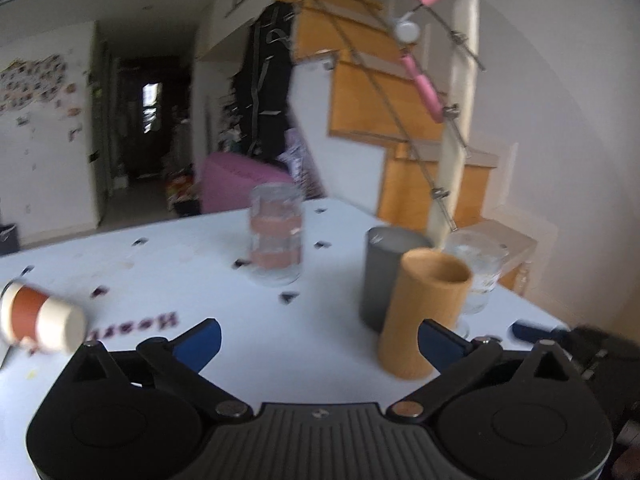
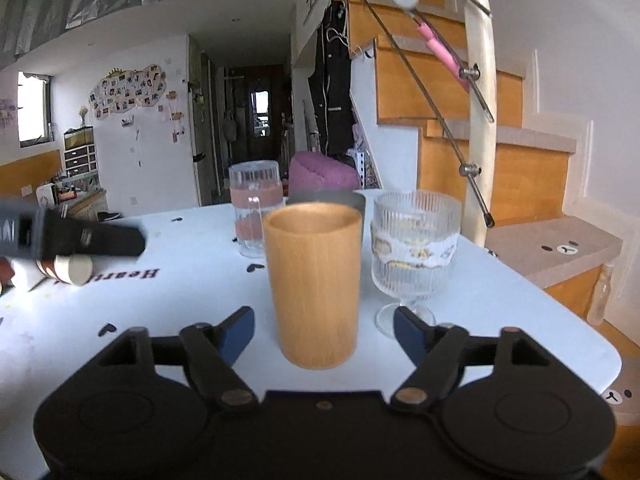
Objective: Flip cup upright
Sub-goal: 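Set the wooden cup down beside the grey tumbler and withdraw both tools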
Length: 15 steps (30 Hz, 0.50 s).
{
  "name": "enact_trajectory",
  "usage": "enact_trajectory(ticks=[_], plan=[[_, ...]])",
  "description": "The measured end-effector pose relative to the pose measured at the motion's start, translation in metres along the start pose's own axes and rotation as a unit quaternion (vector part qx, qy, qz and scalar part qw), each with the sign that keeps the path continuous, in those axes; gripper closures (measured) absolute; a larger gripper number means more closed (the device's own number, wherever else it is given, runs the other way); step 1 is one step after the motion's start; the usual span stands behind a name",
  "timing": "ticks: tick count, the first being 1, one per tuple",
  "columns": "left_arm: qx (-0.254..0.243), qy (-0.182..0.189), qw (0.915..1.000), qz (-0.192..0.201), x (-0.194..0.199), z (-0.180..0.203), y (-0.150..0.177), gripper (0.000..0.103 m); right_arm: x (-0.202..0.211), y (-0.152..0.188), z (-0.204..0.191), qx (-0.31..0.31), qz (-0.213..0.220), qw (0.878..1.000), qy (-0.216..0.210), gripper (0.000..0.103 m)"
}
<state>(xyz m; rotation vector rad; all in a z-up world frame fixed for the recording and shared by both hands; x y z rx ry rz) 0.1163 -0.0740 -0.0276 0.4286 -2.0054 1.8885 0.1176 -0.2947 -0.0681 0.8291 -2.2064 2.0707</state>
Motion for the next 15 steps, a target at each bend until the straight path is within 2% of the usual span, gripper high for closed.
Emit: enact_trajectory(ticks=[7, 15], plan=[[0.008, -0.055, 0.9984, 0.006, 0.015, -0.029, 0.020, 0.000, 0.016, -0.009, -0.011, 0.012, 0.010, 1.000, 0.003, 0.007], [0.024, -0.090, 0.9956, 0.011, 0.032, -0.052, 0.035, 0.000, 0.028, -0.010, -0.016, 0.021, 0.008, 1.000, 0.010, 0.004]])
Point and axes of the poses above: each gripper's, at about its wrist camera, not at the fingertips, and x roughly against the way its jaws point, z to its right, y to its underside, the point moved 7 cm from there along -x, roughly the way its jaws point, and after that the axes turned 15 degrees about -y, right-handed, at the moved point
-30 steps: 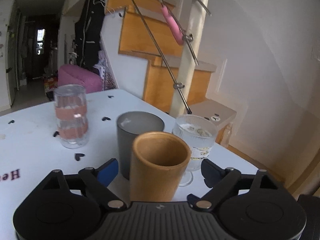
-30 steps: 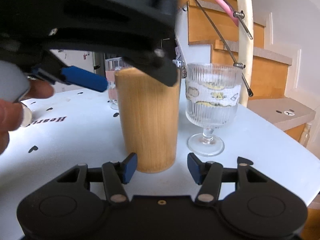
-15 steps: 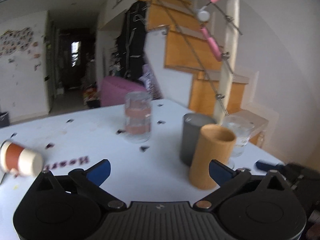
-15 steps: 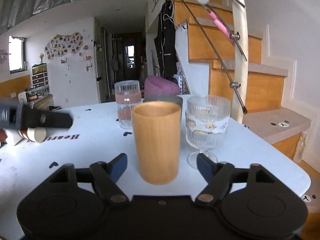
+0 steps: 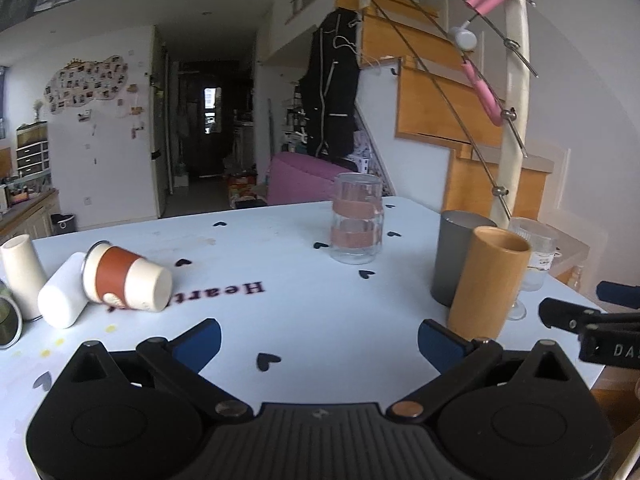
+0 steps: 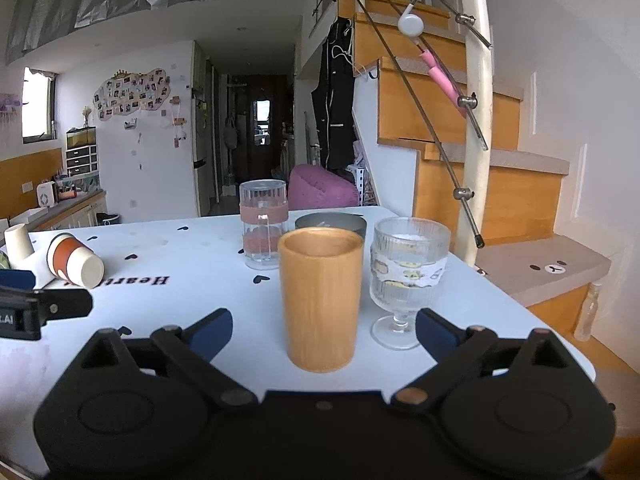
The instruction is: Flip cup upright
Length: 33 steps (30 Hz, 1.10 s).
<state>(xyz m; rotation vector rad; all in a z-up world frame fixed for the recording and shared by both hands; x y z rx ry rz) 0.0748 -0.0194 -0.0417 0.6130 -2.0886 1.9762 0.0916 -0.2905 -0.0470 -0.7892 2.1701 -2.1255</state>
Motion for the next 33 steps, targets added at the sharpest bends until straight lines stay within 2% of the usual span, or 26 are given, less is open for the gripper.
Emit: enact_trajectory(ticks=[10, 33], plan=[[0.008, -0.022, 0.9997, -0.006, 0.003, -0.010, 0.007, 0.000, 0.014, -0.004, -0.004, 0.012, 0.013, 1.000, 0.002, 0.000], [0.007, -0.024, 0.9997, -0.006, 0.006, -0.012, 0.009, 0.000, 0.014, -0.004, -0.008, 0.020, 0.010, 1.000, 0.003, 0.000]])
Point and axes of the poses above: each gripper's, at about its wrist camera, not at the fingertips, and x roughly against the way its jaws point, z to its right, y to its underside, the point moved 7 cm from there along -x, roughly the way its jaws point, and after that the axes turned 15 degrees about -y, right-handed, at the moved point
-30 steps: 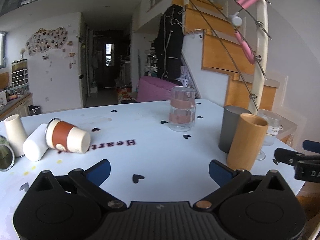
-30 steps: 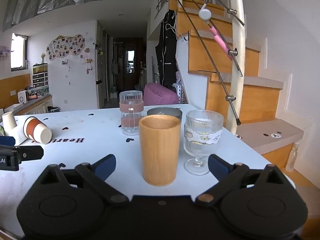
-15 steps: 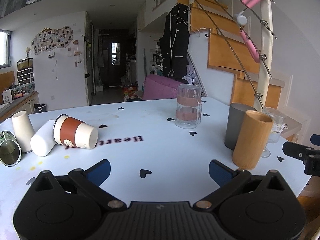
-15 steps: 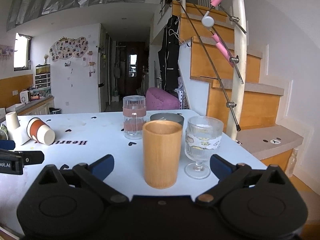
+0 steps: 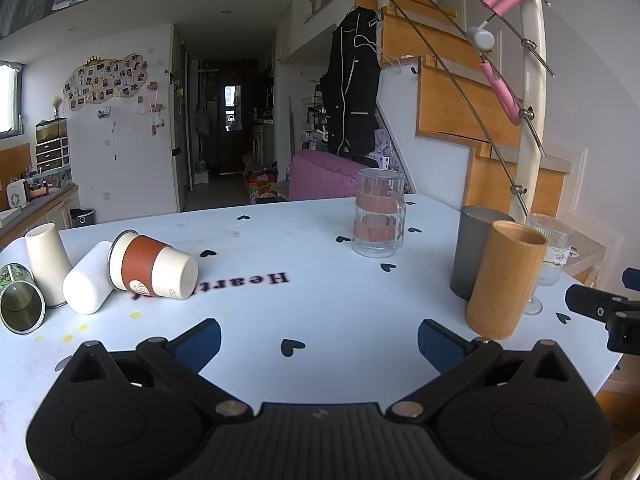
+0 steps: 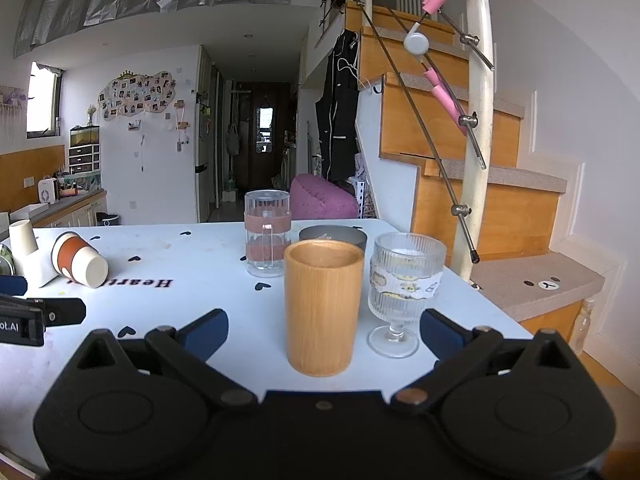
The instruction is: Flip cup upright
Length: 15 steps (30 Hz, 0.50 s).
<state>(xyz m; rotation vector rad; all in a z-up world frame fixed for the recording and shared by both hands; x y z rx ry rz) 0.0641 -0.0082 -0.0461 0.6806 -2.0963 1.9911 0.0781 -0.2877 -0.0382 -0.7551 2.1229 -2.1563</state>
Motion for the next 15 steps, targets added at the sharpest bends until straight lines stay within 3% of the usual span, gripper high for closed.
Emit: enact_trajectory(ticks=[15], plan=[[0.000, -0.001, 1.0000, 0.002, 0.0005, -0.0019, 0.0006, 0.000, 0.0001, -0.0006, -0.0001, 0.001, 0.001, 1.000, -0.001, 0.000]])
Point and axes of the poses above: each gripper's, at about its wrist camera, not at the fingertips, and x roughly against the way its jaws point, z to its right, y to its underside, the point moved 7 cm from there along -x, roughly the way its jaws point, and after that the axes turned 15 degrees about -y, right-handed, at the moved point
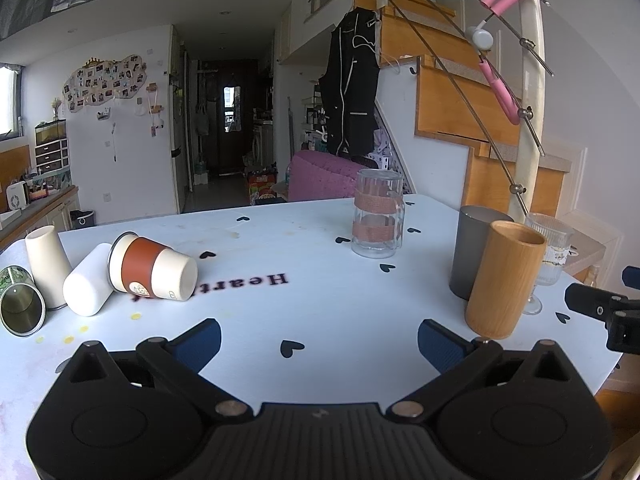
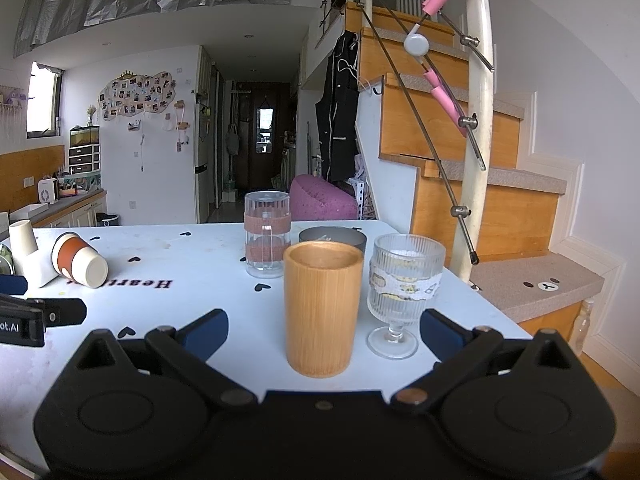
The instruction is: Flip cup upright
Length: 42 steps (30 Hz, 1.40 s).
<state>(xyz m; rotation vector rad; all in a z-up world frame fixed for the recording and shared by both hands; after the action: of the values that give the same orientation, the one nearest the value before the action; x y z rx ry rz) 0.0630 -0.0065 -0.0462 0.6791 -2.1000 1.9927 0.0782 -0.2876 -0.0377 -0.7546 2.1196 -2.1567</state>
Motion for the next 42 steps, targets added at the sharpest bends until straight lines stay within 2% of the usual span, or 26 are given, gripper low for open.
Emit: enact_trajectory(ticks=[42], plan=[[-0.002, -0.001, 1.0000, 0.002, 0.0013, 0.0017, -0.0022, 0.000, 0.0002, -0.0036, -0.0012, 0.003, 0.001, 1.000, -0.002, 0.000]])
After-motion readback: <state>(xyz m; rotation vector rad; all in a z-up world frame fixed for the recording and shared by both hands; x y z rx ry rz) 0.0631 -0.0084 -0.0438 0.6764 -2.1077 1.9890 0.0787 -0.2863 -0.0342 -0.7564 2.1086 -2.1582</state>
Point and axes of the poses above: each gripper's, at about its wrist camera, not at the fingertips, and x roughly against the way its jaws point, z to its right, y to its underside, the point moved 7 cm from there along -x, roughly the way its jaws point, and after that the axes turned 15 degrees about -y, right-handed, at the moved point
